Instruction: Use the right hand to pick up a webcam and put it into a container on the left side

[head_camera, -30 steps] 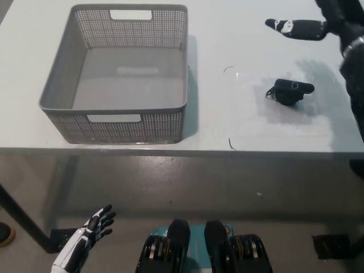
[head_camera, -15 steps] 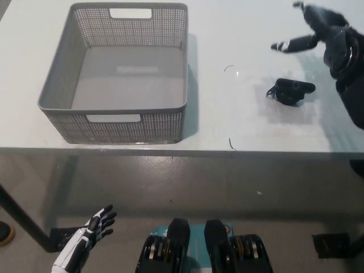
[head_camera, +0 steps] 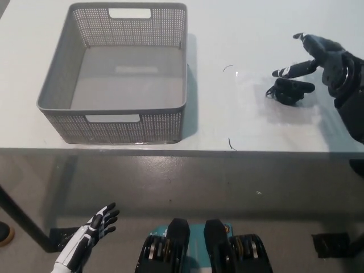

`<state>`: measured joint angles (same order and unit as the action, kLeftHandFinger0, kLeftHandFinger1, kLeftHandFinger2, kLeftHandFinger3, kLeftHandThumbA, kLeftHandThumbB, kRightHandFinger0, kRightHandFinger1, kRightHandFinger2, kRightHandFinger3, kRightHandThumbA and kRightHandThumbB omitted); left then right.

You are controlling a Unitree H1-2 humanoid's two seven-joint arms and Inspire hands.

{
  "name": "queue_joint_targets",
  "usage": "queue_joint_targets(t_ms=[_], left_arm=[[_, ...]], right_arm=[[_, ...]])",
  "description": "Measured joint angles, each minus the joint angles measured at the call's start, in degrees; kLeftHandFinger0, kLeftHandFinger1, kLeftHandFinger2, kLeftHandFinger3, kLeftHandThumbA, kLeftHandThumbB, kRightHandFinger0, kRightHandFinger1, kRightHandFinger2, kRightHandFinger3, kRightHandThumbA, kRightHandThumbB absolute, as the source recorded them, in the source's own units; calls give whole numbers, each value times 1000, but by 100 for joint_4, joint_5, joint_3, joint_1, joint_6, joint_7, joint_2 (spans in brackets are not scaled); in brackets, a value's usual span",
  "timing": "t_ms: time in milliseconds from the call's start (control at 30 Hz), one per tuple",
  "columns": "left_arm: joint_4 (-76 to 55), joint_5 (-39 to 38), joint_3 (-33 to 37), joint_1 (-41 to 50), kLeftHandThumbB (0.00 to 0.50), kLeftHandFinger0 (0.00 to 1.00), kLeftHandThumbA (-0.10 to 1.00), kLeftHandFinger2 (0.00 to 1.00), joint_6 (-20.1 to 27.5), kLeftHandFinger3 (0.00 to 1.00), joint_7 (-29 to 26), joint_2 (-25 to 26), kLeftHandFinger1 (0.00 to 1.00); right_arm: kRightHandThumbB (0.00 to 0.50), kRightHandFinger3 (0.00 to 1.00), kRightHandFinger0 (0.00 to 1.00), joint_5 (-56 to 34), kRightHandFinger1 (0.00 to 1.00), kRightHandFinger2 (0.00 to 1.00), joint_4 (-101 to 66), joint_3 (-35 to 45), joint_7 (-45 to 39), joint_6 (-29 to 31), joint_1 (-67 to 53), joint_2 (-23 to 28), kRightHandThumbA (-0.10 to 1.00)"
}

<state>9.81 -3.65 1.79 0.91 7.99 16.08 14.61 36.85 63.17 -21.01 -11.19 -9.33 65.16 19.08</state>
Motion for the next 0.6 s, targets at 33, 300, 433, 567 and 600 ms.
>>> queue_joint_targets(t_ms=[33,300,433,567,600], left_arm=[[11,0,7,-12,239,1000,1000,1000,0,1000,14,0,1000],[22,2,33,-93,225,1000,1000,1000,-4,1000,54,1,1000],[19,4,35,-115,228,1000,1000,1000,-5,1000,58,1,1000],[20,5,36,-133,215,1000,1000,1000,-5,1000,61,2,1000],[19,5,35,-135,214,1000,1000,1000,-6,1000,62,2,1000]], right_arm=[[500,1000,1000,-17,1000,1000,99,0,8,11,-14,-40,922],[500,1000,1000,-88,1000,1000,268,-1,103,147,-127,-156,856],[500,1000,1000,-124,1000,1000,384,-2,153,230,-140,-210,820],[500,1000,1000,-134,1000,1000,547,-35,222,290,-165,-281,792],[500,1000,1000,-135,1000,1000,606,-47,238,304,-170,-300,791]])
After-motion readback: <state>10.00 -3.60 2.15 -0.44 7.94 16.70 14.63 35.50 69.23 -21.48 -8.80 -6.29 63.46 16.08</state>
